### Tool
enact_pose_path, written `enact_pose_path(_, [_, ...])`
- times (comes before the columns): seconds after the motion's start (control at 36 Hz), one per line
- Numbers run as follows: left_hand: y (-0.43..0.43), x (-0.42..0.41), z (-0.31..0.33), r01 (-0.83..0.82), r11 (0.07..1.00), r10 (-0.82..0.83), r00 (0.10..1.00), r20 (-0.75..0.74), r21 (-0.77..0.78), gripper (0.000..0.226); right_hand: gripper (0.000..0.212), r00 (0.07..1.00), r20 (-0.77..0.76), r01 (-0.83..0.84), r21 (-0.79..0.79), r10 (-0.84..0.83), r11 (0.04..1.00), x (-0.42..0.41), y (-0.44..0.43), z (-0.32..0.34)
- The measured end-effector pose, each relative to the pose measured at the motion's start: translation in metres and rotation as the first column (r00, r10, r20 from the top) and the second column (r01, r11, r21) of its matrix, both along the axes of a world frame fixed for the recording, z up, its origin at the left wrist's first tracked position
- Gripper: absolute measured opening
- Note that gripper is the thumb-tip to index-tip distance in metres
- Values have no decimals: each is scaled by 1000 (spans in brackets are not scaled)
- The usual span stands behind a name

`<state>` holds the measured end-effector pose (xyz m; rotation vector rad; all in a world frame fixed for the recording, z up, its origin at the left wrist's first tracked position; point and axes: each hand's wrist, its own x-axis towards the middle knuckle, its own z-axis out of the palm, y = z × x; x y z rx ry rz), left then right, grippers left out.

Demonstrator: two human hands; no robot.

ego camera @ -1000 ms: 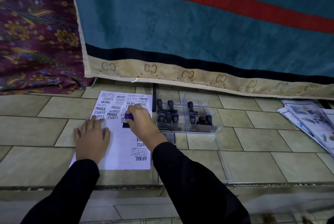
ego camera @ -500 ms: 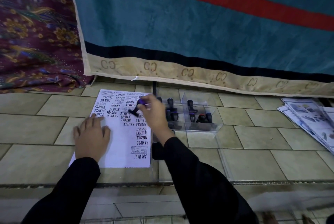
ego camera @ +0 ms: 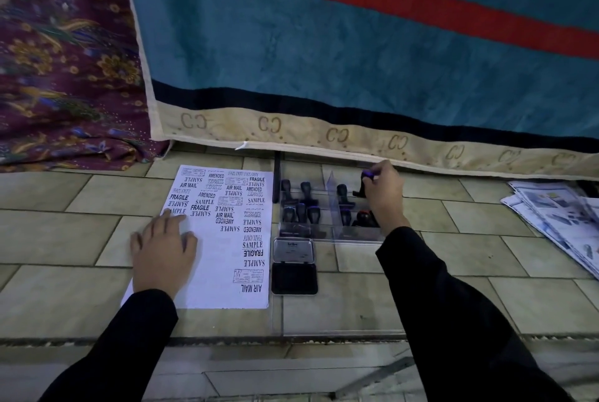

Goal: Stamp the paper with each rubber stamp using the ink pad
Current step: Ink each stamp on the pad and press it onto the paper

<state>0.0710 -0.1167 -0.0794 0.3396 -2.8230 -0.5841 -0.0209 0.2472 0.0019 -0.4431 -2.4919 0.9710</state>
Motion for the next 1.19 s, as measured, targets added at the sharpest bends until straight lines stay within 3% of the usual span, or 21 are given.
enact_pose_path(0.22, [1, 2, 4, 0, 1000, 0, 1000, 5, -14, 52, 14, 965, 262, -83, 193, 30, 978, -13, 2, -6])
enact_pose_path(0.44, [2, 3, 8, 3, 1000, -2, 999, 37, -22, 54, 18, 908, 418, -127, 244, 14, 961, -22, 1, -7])
enact_pose_path(0.53, [2, 3, 9, 3, 1000, -2, 999, 40, -24, 54, 20, 913, 407, -103, 254, -10, 962, -22, -4, -2])
enact_pose_path(0.58, [4, 4, 10, 0, 1000, 1, 999, 42, -26, 53, 25, 952, 306, -92, 299, -5, 950, -23, -10, 3])
enact_pose_path(0.67, [6, 4, 10, -3, 999, 5, 999, 43, -39, 54, 25, 971, 173, -211, 318, 162, 924, -25, -29, 10])
enact_pose_path(0.75, [7, 5, 12, 12, 997, -8, 998, 59, -75, 61, 25, 914, 231, -392, 304, 332, 868, -26, -56, 13])
enact_pose_path(0.83, [7, 5, 15, 22, 994, -14, 997, 79, -105, 68, 29, 856, 380, -466, 269, 352, 843, -30, -80, 12])
enact_pose_path(0.92, [6, 5, 15, 35, 988, -23, 997, 80, -148, 68, 30, 825, 464, -478, 269, 323, 836, -32, -93, 5])
enact_pose_path(1.06, [6, 7, 19, 25, 965, -17, 999, 35, -260, 54, 23, 816, 492, -493, 320, 303, 809, -33, -96, -6])
enact_pose_path(1.19, [5, 6, 20, 24, 948, -7, 998, 54, -316, 54, 18, 831, 480, -452, 289, 281, 844, -38, -94, -7])
